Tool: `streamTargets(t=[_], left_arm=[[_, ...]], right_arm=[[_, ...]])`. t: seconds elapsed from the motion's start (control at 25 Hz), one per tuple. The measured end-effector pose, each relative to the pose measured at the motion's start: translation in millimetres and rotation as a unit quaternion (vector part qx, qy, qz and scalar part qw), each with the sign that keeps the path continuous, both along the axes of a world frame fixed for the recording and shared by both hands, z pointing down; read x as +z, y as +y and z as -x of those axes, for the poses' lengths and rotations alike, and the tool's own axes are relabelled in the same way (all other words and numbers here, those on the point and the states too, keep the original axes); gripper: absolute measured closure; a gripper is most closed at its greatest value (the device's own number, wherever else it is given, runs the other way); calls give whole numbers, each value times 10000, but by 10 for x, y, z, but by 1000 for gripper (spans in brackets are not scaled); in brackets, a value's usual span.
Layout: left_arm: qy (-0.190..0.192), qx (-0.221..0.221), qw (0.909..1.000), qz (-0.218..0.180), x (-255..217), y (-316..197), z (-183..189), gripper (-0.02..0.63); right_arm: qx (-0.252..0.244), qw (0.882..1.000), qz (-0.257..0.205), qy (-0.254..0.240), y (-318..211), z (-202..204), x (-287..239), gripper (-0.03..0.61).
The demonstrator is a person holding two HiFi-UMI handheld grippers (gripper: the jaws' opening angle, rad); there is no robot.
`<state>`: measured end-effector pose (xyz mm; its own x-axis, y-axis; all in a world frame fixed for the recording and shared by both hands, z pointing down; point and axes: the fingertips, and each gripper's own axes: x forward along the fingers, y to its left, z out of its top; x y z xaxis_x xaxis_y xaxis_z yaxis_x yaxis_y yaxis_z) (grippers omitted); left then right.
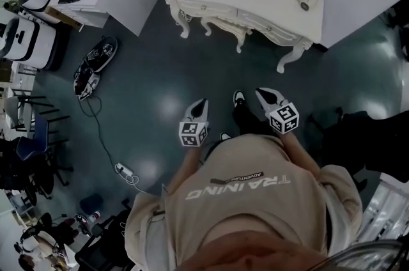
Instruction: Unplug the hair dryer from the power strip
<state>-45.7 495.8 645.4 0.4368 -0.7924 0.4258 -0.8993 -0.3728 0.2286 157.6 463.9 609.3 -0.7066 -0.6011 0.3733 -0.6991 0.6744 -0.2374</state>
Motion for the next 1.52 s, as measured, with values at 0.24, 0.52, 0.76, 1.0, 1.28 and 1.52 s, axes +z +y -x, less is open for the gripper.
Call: streamTargets(t=[0.24,0.52,0.76,1.0,1.28,1.52], left_arm=[[-373,-180,9991,79,-164,-699,205,607],[-648,-202,9975,186,-218,-1754,117,607],[-226,-468,9986,73,-235,-2682,-4,607],[-451,-177,9988,5,-163,-3286,247,607],[-299,117,9994,103,-93,-3792,1114,607],[-366,523,9978,-195,-131,-4547,2001,607]], right_arm=[[-503,9983,-43,-300,-1024,383,47,574],[-786,9959,38,-457,-2263,436,108,574],[-922,9944,228,-466,-3047,567,234,574],[-1052,9931,397,-327,-3566,928,376,574],[-422,9983,335,-213,-4181,1544,174,574],[-68,10000,-13,-21,-4807,2190,-26,574]])
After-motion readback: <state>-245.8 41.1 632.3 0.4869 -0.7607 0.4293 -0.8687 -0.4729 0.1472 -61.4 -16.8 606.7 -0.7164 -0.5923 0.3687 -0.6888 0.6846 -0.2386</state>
